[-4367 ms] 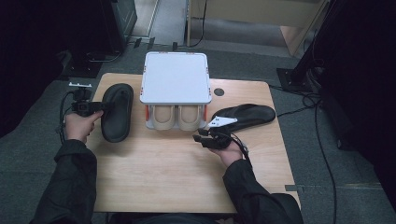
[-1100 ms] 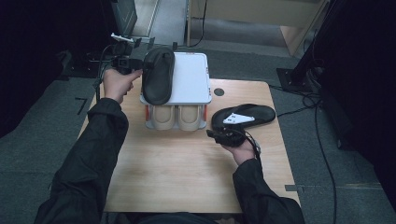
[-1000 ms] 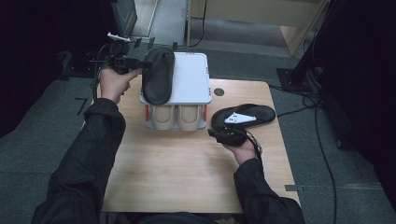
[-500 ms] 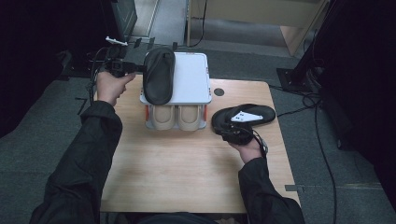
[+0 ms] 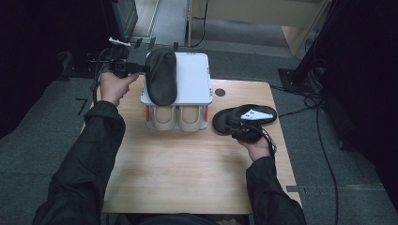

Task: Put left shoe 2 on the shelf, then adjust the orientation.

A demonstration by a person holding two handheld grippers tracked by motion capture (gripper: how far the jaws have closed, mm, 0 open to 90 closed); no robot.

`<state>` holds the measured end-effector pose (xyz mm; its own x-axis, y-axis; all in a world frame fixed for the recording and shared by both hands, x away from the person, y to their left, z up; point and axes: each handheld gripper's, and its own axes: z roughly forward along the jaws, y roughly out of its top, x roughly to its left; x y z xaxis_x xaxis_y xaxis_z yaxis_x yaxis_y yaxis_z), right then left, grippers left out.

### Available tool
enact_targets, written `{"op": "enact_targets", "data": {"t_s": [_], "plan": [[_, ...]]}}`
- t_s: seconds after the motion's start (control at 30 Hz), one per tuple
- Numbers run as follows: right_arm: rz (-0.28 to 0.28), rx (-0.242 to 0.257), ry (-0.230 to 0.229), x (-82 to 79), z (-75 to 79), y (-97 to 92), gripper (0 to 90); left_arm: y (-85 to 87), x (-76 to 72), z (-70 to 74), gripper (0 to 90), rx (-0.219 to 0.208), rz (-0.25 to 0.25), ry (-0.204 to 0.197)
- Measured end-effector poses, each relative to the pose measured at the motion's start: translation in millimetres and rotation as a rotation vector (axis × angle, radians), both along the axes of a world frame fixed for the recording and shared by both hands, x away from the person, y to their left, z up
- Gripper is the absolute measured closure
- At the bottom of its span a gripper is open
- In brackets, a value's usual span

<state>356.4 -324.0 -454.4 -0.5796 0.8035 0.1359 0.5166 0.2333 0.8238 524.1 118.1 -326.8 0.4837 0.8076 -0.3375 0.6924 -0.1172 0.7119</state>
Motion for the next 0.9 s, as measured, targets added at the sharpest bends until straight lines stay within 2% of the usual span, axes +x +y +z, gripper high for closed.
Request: {"op": "enact_targets", "data": {"t_s": [0.1,0.2,0.3,0.4,0.5,0.67,0.77,0.9], "plan": [[-0.018,-0.006,0.009,4.4,-0.7,-6.6,61.8,4.0,-5.6,6.0,61.1,0.01,0.005,-0.027],[-0.048,-0.009,0.019,9.7,-2.1,-15.7,61.8,9.3,-7.9,8.5,60.8,0.015,0.007,-0.027],[-0.065,-0.012,0.017,12.3,-3.3,-23.9,62.7,13.3,-10.6,10.1,60.7,0.038,0.02,-0.035],[-0.075,-0.021,0.02,17.1,-1.5,-35.6,61.0,19.5,-12.9,8.5,60.4,0.015,0.033,-0.036],[-0.064,-0.008,0.018,23.5,0.0,-47.9,56.3,25.7,-16.1,2.3,60.0,0.019,0.037,-0.025],[-0.069,-0.019,0.025,33.6,-3.7,-65.1,51.2,35.4,-23.0,-8.7,59.3,0.009,0.052,-0.02],[-0.055,-0.011,0.026,38.0,-7.4,-71.4,50.3,41.6,-29.7,-16.3,58.7,0.003,0.057,-0.023],[-0.028,-0.03,0.029,42.1,-13.4,-73.3,46.4,46.5,-37.7,-24.4,57.7,-0.007,0.052,-0.024]]}}
